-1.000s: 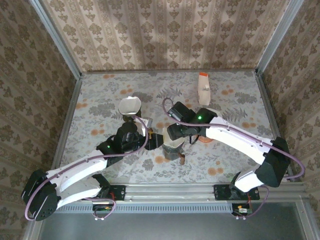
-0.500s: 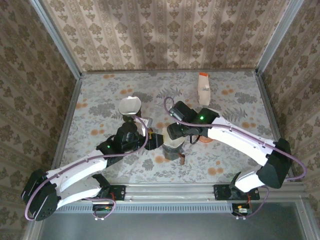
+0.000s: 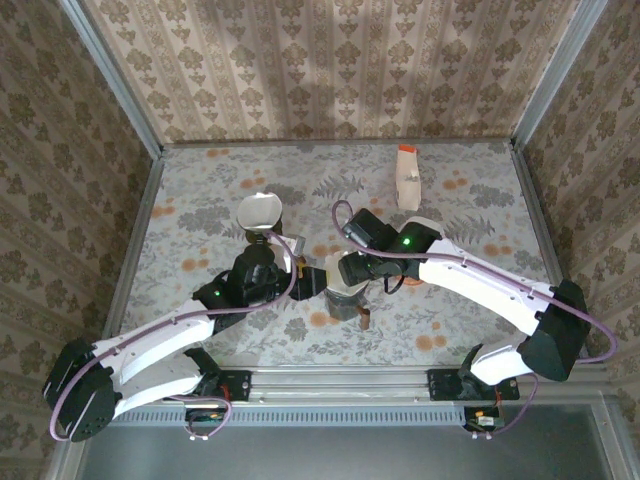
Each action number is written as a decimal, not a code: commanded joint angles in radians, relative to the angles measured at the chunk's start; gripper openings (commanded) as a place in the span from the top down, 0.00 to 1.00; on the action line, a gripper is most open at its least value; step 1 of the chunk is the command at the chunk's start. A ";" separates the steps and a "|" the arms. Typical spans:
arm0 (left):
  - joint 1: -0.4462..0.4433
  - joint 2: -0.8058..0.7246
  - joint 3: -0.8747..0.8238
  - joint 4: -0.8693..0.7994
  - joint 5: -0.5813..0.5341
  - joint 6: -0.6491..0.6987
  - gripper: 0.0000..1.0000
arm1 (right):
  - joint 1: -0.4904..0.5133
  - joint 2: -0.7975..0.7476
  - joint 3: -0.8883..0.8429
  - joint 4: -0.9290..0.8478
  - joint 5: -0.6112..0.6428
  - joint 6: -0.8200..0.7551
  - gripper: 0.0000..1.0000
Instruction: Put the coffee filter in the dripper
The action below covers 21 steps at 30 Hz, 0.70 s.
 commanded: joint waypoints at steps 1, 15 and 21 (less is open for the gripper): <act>0.005 0.005 -0.007 0.010 0.016 -0.004 0.44 | -0.002 -0.026 0.004 -0.005 0.001 0.018 0.28; 0.006 0.016 -0.005 0.013 0.020 -0.003 0.44 | -0.002 0.054 -0.030 -0.002 -0.015 0.008 0.27; 0.005 0.018 -0.005 0.015 0.020 -0.004 0.44 | 0.000 0.080 -0.028 0.001 -0.023 0.000 0.27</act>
